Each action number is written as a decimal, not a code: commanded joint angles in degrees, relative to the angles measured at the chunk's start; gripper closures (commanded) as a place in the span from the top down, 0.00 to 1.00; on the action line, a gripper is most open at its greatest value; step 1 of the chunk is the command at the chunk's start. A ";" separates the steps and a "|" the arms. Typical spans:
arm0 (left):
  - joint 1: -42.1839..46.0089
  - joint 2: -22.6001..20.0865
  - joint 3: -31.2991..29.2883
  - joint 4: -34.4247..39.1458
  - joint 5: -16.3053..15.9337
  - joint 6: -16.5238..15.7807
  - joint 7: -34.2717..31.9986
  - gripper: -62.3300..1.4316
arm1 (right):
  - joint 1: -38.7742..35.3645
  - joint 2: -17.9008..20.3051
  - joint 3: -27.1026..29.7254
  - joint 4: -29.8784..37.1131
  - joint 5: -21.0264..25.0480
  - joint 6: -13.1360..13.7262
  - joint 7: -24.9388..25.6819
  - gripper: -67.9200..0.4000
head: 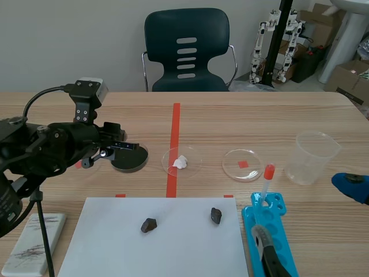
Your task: Lower the mineral onto the iron filings and hold still
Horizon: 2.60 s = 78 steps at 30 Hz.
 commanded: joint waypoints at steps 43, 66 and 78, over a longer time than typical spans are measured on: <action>-19.71 6.56 -0.15 -29.33 0.68 0.48 11.67 0.13 | 0.00 0.61 0.04 0.50 0.61 0.02 0.83 0.96; -19.71 6.56 -0.17 -29.31 0.63 0.48 11.58 0.13 | 0.00 0.61 0.04 0.50 0.61 0.02 0.83 0.96; -10.43 2.97 -0.17 -8.90 -0.09 -1.75 5.81 0.13 | 0.00 0.61 0.04 0.50 0.61 0.02 0.83 0.96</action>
